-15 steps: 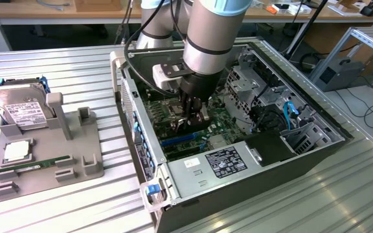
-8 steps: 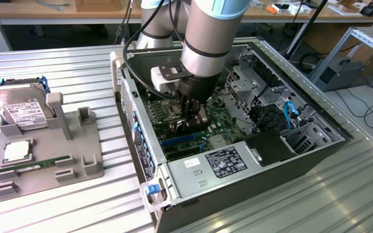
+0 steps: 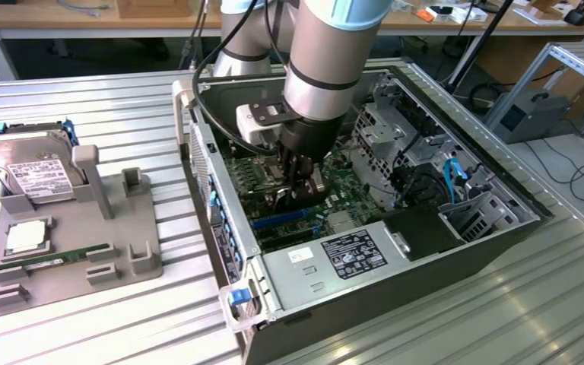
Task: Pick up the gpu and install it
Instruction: 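Insert the gpu into the slot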
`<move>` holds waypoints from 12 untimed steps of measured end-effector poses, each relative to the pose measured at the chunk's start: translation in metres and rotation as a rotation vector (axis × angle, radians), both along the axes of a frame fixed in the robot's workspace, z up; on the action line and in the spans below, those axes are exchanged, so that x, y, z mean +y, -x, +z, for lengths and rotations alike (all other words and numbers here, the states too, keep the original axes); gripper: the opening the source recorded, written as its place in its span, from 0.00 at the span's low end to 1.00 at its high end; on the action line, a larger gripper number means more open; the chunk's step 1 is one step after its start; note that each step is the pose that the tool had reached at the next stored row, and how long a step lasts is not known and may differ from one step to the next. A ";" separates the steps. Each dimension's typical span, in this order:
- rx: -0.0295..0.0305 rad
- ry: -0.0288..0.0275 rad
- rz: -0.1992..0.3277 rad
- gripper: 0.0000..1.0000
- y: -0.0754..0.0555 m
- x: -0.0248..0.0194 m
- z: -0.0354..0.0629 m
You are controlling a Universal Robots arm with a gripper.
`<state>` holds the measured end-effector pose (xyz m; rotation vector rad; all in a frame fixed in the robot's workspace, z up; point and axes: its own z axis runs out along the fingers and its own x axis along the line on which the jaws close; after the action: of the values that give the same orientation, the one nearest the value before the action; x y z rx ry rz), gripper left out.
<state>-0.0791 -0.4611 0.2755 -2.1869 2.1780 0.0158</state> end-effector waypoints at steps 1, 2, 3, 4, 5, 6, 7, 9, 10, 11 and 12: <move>0.0000 0.0001 0.000 0.27 0.000 0.0000 -0.0001; -0.0002 -0.0004 0.000 0.27 0.000 -0.0001 -0.0015; 0.0000 0.0000 0.000 0.27 0.000 -0.0002 -0.0025; -0.0001 -0.0001 0.000 0.27 0.000 -0.0002 -0.0033; 0.0000 0.0000 0.000 0.27 0.000 -0.0002 -0.0042; 0.0001 0.0002 -0.004 0.27 0.000 -0.0002 -0.0049; 0.0001 0.0001 -0.017 0.27 0.001 -0.0001 -0.0055; 0.0000 -0.0001 -0.022 0.27 0.002 -0.0002 -0.0059; -0.0002 -0.0006 -0.023 0.27 0.003 -0.0002 -0.0066; -0.0001 -0.0005 -0.023 0.27 0.004 -0.0001 -0.0073; 0.0001 -0.0003 -0.023 0.27 0.004 -0.0002 -0.0078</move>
<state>-0.0833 -0.4613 0.2677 -2.1616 2.2028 0.0151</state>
